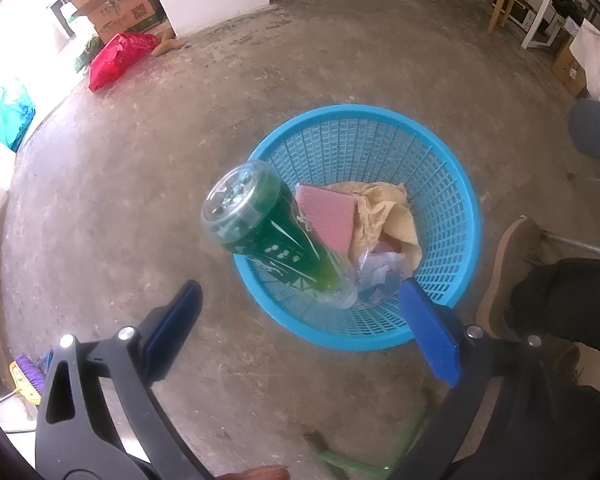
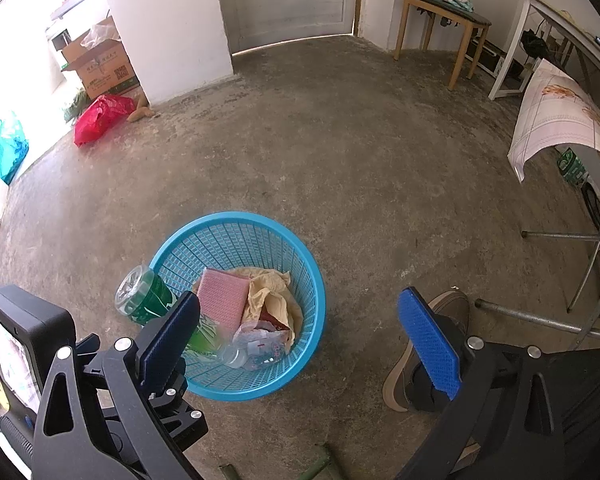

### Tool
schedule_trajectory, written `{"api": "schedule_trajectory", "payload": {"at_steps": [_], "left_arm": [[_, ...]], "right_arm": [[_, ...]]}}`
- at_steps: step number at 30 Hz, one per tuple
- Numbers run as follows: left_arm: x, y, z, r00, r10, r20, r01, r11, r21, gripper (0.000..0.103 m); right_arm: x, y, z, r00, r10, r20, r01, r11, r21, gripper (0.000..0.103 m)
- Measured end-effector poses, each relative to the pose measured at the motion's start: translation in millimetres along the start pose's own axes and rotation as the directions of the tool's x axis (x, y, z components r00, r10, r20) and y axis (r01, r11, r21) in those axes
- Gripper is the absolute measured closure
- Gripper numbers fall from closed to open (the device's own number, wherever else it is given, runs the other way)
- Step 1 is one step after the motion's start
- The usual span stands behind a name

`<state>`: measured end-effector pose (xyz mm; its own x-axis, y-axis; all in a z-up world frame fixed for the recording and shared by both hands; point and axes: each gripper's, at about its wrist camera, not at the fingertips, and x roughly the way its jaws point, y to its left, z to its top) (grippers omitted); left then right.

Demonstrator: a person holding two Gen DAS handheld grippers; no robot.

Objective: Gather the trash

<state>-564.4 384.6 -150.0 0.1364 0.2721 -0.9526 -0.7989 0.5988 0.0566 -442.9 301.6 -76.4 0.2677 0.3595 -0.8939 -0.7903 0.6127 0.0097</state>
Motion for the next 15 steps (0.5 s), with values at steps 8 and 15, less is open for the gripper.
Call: {"api": "schedule_trajectory", "payload": {"at_steps": [8,15], "left_arm": [[3.0,0.3,-1.4,1.000,-0.015,-0.010,0.015,1.000,-0.003,0.008],[4.1,0.2,-1.6,1.000,-0.014,-0.008,0.014,1.000,-0.007,0.008]], "right_arm": [[-0.9,-0.5,-0.8,1.000,0.002,0.000,-0.002,1.000,0.000,0.006],[-0.9,-0.3,-2.0,1.000,-0.005,-0.006,0.005,1.000,-0.006,0.006]]}}
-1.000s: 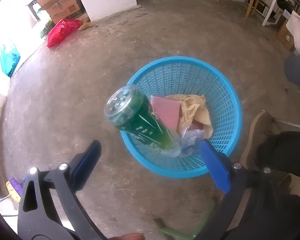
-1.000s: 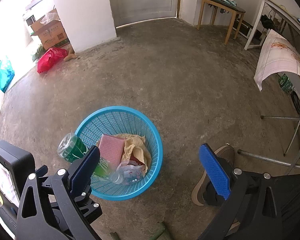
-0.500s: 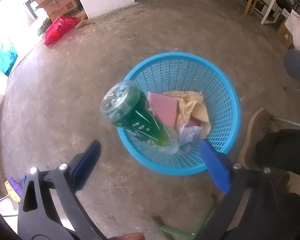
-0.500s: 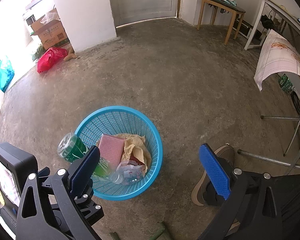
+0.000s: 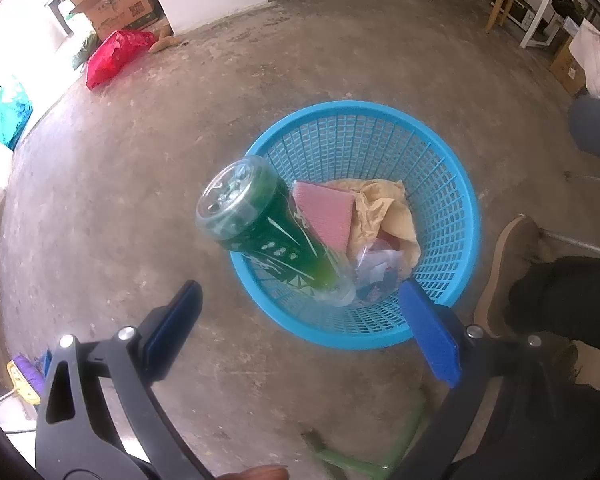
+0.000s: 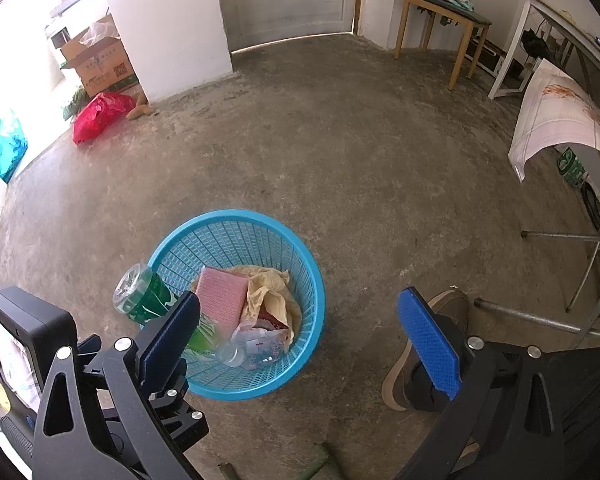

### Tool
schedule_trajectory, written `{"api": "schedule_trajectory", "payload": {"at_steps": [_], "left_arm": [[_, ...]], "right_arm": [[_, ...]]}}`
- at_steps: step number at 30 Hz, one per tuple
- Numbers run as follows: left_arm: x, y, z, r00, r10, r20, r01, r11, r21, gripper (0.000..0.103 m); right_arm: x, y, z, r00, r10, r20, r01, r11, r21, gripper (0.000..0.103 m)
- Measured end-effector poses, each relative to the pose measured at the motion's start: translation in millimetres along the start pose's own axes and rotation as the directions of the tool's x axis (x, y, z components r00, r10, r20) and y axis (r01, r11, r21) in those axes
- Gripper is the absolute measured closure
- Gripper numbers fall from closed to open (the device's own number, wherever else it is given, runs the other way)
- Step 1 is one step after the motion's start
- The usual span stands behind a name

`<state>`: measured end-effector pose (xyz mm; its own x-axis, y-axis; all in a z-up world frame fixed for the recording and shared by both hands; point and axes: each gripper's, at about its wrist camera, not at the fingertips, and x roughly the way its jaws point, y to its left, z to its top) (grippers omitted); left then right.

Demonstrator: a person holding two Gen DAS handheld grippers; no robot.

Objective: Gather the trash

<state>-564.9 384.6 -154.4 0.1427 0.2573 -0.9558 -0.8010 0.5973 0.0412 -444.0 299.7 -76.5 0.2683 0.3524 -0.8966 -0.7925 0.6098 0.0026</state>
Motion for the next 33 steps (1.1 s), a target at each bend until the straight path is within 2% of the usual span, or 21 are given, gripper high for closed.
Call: {"api": "schedule_trajectory", "payload": {"at_steps": [33], "left_arm": [[3.0,3.4,-3.9,1.000,-0.007,0.001,0.007,1.000,-0.003,0.008]], "right_arm": [[4.0,-0.4,0.1,1.000,-0.002,-0.017,0.002,1.000,0.002,0.006]]}}
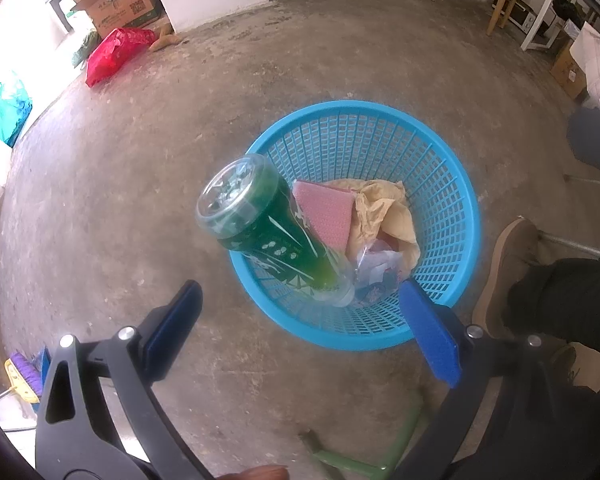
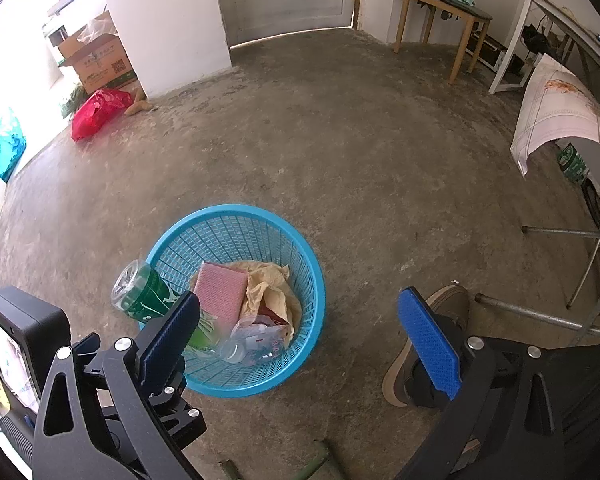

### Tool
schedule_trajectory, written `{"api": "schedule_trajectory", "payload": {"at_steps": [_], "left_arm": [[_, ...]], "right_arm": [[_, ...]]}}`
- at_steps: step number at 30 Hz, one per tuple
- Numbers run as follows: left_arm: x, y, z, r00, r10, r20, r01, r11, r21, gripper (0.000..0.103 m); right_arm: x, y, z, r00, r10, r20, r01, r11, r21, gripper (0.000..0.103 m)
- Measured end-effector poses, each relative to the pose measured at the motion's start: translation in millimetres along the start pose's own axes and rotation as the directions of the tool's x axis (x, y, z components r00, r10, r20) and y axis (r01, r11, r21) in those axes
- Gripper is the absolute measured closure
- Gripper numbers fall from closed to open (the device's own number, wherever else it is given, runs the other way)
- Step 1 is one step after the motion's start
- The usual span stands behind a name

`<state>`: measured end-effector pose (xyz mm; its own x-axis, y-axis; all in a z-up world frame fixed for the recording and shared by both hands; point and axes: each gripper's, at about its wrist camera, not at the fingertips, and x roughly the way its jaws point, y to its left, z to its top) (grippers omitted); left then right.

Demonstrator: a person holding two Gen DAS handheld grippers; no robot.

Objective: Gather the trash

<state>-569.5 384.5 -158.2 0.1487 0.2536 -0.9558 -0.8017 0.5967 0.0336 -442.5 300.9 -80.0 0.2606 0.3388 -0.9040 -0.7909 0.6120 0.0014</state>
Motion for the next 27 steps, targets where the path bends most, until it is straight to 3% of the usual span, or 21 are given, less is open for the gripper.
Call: {"api": "schedule_trajectory", "payload": {"at_steps": [27], "left_arm": [[-12,-4,0,1.000,0.003,0.015,-0.003,1.000,0.000,0.008]], "right_arm": [[-4,-4,-2,0.999,0.038,0.004,-0.038,0.999,0.025,0.006]]}}
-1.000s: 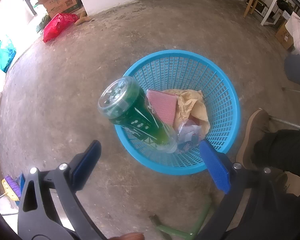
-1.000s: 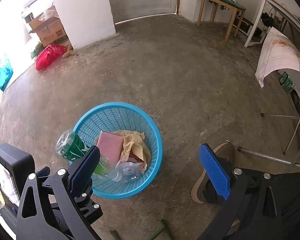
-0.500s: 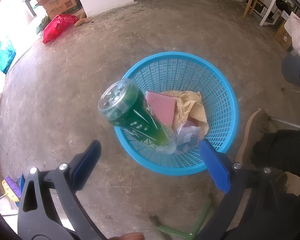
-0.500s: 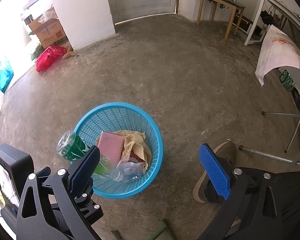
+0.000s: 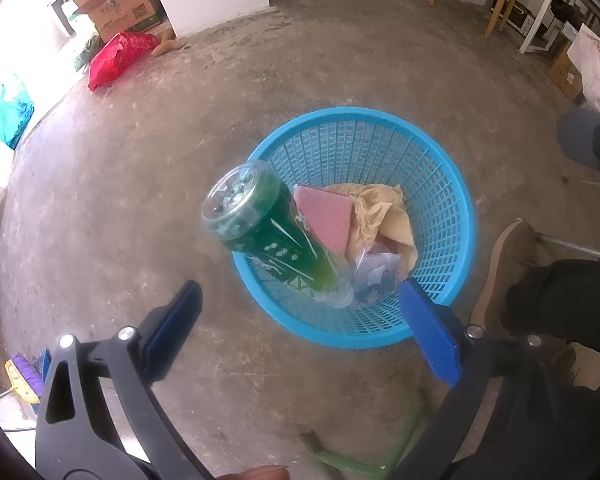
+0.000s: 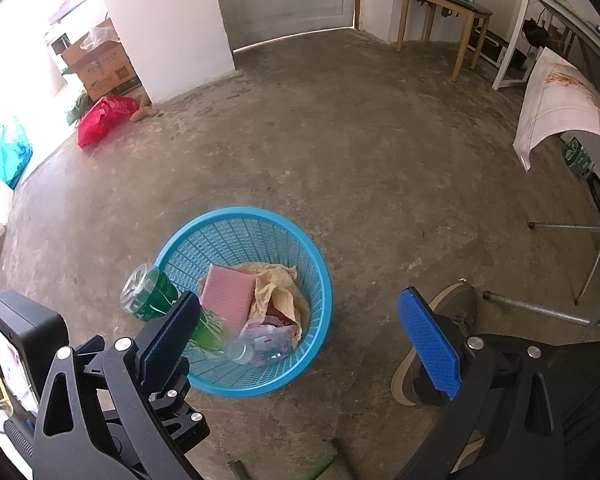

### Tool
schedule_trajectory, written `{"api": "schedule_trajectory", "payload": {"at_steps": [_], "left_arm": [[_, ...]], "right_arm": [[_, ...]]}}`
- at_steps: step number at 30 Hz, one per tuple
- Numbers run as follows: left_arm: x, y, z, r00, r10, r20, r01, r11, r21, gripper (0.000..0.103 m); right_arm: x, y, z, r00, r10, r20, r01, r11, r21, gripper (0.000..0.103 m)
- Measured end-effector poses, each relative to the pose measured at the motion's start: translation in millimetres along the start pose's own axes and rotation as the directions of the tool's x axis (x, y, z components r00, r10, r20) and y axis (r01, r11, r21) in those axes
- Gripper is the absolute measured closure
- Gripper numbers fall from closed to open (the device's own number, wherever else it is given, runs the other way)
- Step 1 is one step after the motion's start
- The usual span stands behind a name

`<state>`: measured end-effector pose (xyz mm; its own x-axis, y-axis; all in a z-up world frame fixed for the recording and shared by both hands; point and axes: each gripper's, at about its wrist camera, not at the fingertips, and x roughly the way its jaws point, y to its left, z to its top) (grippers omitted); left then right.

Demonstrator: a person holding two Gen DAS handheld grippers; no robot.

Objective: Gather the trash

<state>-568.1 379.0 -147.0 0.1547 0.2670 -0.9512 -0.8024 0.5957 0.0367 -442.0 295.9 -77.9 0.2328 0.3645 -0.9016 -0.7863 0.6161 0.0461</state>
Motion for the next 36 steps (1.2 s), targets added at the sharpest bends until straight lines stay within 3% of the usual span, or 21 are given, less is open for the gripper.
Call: {"api": "schedule_trajectory", "payload": {"at_steps": [36], "left_arm": [[6.1,2.3,-3.7,1.000,-0.001,-0.025,0.001,1.000,-0.008,0.008]], "right_arm": [[-0.6,2.2,1.6,1.000,0.010,-0.003,-0.010,1.000,-0.003,0.006]]}}
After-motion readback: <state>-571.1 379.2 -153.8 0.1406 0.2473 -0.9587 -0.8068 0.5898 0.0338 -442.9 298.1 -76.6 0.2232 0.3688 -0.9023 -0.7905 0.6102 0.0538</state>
